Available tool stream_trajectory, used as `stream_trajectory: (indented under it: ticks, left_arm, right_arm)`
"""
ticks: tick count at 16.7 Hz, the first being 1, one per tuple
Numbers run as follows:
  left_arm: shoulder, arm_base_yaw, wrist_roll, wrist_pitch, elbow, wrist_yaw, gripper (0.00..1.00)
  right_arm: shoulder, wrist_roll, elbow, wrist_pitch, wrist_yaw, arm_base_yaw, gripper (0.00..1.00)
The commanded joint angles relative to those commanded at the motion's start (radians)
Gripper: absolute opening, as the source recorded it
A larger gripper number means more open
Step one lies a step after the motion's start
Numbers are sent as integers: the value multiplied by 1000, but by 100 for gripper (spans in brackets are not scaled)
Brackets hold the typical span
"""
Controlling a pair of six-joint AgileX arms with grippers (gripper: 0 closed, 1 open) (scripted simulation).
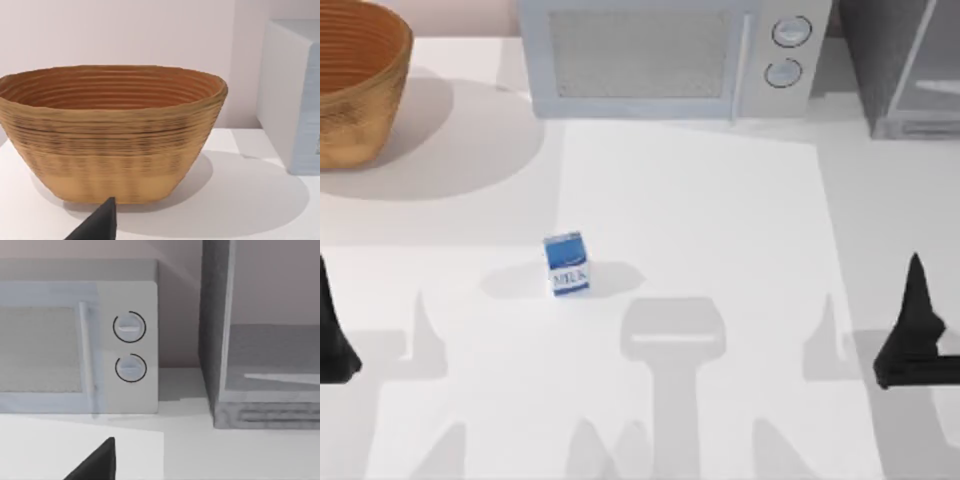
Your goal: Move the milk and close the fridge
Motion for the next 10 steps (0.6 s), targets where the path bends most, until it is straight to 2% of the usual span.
stream_trajectory:
  ticks: [5, 10]
  left_arm:
    - [0, 0, 0, 0, 0, 0, 100]
    - [0, 0, 0, 0, 0, 0, 100]
  right_arm:
    - [128, 5, 99, 74, -18, 24, 100]
    - [447, 0, 302, 220, -39, 60, 100]
